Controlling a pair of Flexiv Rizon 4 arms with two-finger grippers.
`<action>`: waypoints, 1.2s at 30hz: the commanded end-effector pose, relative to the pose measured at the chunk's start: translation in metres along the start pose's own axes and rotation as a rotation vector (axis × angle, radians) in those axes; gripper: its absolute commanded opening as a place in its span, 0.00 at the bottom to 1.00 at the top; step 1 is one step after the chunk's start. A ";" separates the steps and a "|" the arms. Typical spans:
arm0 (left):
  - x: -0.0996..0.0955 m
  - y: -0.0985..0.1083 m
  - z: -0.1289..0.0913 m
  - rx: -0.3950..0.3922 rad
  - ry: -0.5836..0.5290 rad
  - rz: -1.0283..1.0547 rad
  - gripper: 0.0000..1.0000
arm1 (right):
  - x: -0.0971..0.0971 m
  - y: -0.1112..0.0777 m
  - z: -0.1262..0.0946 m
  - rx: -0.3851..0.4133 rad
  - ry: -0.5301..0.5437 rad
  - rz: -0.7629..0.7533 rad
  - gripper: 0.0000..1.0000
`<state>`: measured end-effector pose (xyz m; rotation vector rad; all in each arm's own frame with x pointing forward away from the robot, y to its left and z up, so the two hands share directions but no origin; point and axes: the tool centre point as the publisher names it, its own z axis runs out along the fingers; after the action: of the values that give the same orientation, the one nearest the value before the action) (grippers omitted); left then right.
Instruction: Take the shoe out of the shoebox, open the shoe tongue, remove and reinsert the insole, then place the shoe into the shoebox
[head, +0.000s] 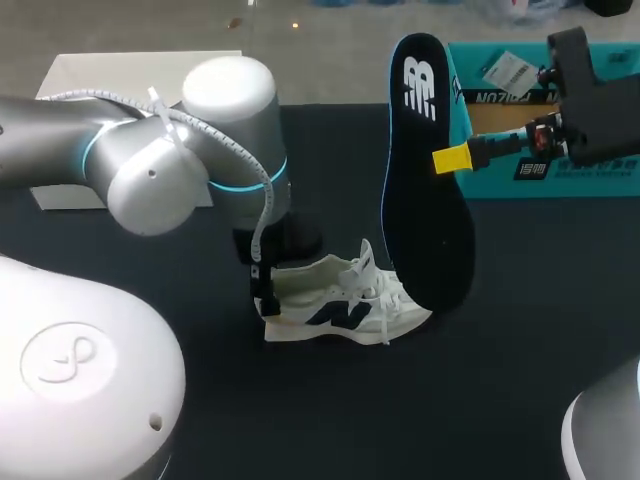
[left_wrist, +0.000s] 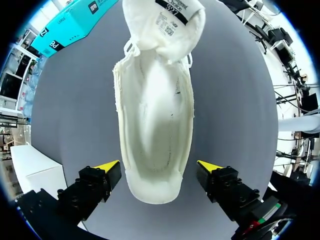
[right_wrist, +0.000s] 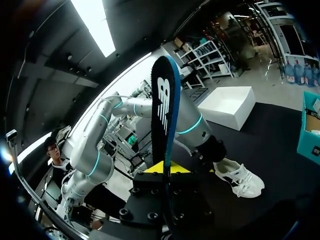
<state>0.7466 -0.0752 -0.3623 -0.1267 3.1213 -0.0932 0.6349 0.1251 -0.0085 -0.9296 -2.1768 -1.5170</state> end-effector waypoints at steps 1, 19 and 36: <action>0.005 0.008 -0.008 0.009 -0.013 0.000 1.00 | -0.002 0.002 0.003 0.004 0.002 0.001 0.00; 0.005 0.006 -0.013 -0.003 -0.014 -0.015 1.00 | -0.002 0.002 0.003 0.004 0.002 0.001 0.00; -0.015 -0.004 -0.047 0.034 -0.035 -0.010 1.00 | -0.002 0.002 0.003 0.004 0.002 0.001 0.00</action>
<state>0.7604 -0.0775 -0.3218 -0.1443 3.0850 -0.1445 0.6348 0.1251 -0.0084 -0.9294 -2.1770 -1.5169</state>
